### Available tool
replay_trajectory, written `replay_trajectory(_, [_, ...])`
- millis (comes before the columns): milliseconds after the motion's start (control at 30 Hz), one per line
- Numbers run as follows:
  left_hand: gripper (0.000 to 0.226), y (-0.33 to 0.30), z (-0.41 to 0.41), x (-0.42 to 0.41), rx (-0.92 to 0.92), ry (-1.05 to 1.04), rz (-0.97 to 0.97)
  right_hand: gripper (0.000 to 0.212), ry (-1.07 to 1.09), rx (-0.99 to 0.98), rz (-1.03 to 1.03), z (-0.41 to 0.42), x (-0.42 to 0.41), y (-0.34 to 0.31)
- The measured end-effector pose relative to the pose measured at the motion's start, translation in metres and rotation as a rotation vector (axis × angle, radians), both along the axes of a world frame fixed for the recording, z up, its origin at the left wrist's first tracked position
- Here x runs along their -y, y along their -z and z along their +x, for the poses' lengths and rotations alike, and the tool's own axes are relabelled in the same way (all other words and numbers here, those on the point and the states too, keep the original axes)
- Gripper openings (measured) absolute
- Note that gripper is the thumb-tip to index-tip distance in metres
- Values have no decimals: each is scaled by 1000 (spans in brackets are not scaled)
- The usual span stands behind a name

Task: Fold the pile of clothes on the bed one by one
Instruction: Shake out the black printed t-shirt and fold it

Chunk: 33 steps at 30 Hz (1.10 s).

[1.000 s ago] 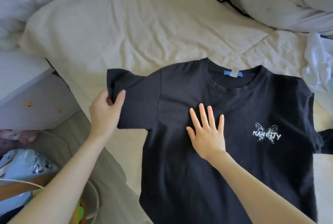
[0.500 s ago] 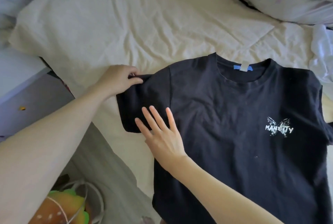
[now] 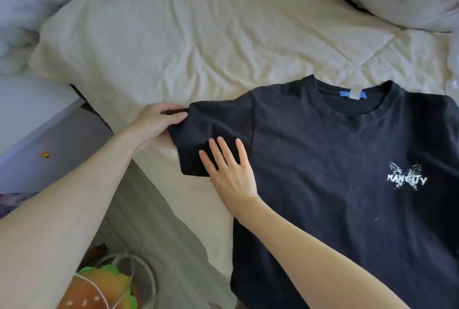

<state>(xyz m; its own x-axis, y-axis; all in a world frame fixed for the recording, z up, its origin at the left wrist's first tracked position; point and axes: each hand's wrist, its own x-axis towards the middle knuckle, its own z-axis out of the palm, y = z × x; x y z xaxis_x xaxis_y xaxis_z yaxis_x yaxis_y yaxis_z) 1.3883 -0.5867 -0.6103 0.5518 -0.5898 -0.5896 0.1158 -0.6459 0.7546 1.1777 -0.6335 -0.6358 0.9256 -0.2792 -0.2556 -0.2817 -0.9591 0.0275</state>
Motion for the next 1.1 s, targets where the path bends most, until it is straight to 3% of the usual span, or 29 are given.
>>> replay_trajectory(133, [13, -2, 0, 0, 69, -29, -3, 50, 34, 150, 19, 5, -8, -11])
replay_trajectory(267, [20, -17, -4, 0, -29, -255, -97, 36, 164, 472, 383, 0, -13, -24])
replay_trajectory(333, [22, -33, -12, 7, 70, -280, -97, 39, 244, 492, 549, -7, -15, -38])
replay_trajectory(433, [20, -68, -37, 27, 338, -142, -102, 43, 423, 481, 799, -32, -15, -57])
replay_trajectory(533, [18, -106, -87, 59, 411, -2, -247, 48, 593, 525, 983, -75, -11, -76])
replay_trajectory(600, [15, -116, -136, 84, 374, 154, -309, 49, 747, 537, 1125, -108, -5, -83])
replay_trajectory(733, [31, -102, -219, 112, 229, 577, -211, 31, 1438, 647, 1465, -176, 30, -85])
replay_trajectory(800, [28, -83, -229, 102, 316, 483, -169, 22, 1632, 650, 1372, -201, 49, -80])
replay_trajectory(867, [20, -61, -226, 77, 439, 250, -142, 16, 1610, 615, 1182, -206, 68, -74])
replay_trajectory(1000, [18, -20, -215, 19, 522, -2, 16, 19, 1278, 507, 877, -164, 109, -58])
replay_trajectory(1100, [22, -5, -218, 1, 411, -45, 31, 37, 945, 340, 546, -111, 136, -45])
